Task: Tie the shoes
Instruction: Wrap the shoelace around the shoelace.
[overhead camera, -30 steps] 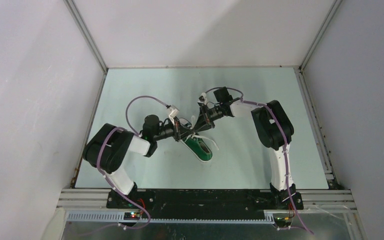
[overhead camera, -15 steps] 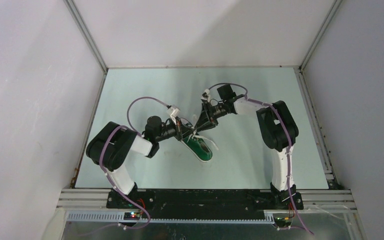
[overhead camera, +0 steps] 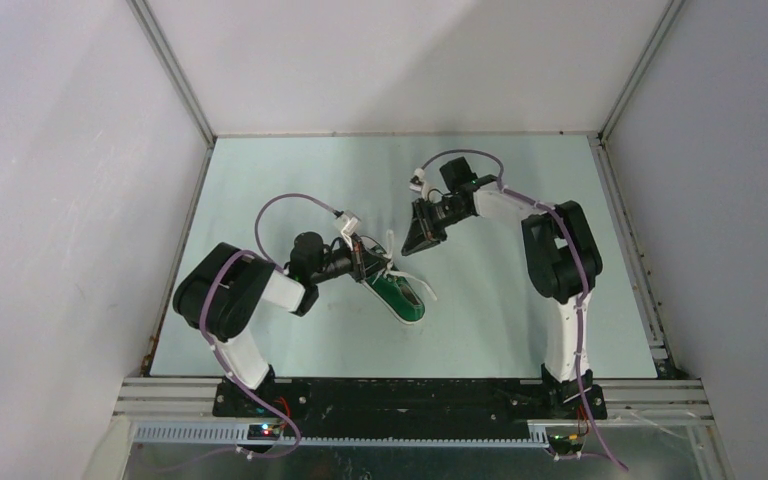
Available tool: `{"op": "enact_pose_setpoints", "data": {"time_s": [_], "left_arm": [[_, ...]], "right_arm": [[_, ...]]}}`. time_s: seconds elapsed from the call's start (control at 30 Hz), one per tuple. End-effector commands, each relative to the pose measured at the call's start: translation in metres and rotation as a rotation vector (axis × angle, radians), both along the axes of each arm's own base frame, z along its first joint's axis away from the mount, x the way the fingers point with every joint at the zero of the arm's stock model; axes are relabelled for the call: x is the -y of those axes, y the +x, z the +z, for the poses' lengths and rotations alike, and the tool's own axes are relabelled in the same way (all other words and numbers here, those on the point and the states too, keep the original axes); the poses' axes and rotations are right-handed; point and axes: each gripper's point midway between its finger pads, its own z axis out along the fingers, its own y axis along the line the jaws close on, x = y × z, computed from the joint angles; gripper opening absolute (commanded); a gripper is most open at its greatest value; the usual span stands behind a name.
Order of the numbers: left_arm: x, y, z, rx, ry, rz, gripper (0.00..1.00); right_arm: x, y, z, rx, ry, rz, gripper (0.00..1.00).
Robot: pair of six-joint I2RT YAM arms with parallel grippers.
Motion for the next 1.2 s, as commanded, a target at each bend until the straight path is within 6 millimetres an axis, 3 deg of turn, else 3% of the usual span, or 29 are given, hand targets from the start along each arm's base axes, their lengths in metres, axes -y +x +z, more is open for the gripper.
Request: {"op": "enact_pose_setpoints", "data": {"time_s": [0.0,0.13,0.43,0.93,1.17], "left_arm": [[0.002,0.002,0.011,0.065,-0.013,-0.007,0.0],[0.0,0.005,0.014,0.059,-0.02,0.006,0.0],[-0.01,0.01,0.01,0.006,-0.012,0.06,0.0],[-0.011,0.01,0.008,-0.043,-0.029,0.069,0.0],[-0.011,0.011,0.011,-0.051,-0.044,0.071,0.0]], "right_arm": [[-0.017,0.006,0.009,0.091,0.024,0.07,0.16],[-0.024,0.002,0.01,0.101,0.034,0.1,0.21],[-0.028,-0.007,-0.006,0.091,-0.014,0.119,0.22],[-0.047,-0.014,0.009,0.063,0.098,0.165,0.32],[-0.048,-0.016,-0.001,0.062,0.063,0.17,0.32]]}}
